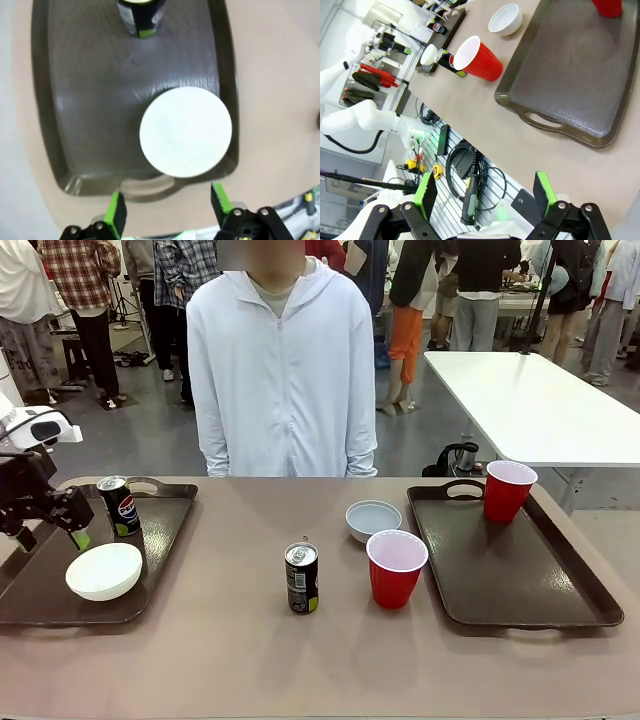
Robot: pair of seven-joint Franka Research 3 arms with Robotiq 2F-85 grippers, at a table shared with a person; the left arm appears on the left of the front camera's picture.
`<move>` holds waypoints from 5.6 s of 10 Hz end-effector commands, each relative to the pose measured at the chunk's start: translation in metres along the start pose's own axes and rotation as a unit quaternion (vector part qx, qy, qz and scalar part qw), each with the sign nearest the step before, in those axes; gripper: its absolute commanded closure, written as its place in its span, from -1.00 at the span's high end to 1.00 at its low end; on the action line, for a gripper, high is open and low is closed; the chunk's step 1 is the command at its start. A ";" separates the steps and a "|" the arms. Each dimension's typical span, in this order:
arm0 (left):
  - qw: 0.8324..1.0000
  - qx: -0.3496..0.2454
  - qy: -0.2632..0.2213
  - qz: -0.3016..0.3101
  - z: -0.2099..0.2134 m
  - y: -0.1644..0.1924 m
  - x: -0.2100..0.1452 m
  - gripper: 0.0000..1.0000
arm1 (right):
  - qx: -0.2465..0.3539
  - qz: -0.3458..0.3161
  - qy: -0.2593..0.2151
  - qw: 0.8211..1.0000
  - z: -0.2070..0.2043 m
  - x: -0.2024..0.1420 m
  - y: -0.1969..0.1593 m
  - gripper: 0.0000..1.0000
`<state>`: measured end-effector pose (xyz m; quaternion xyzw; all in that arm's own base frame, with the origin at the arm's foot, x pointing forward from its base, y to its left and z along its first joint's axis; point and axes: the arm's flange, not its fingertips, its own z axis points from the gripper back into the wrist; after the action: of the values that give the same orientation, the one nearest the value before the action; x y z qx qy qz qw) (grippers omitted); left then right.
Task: Prepare tableware on both trays.
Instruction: Pick up a Picnic Bowl from the table and place it on a Handle tray.
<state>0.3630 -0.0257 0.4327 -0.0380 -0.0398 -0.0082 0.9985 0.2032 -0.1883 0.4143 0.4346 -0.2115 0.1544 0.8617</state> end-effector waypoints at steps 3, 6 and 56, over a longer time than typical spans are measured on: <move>1.000 0.001 0.004 -0.003 0.008 -0.003 -0.007 1.00 | 0.007 0.008 -0.006 1.000 0.000 0.001 0.000 1.00; 1.000 0.001 0.004 -0.003 0.008 -0.003 -0.007 1.00 | 0.007 0.008 -0.006 1.000 0.000 0.001 0.000 1.00; 0.913 -0.399 -0.064 0.057 0.040 0.142 -0.063 1.00 | -0.338 0.045 0.287 0.895 -0.302 0.210 0.153 1.00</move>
<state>0.3012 0.1198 0.4560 -0.4286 -0.0891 0.0378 0.8983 0.3823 0.1756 0.4742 0.0279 -0.0478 0.2219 0.9735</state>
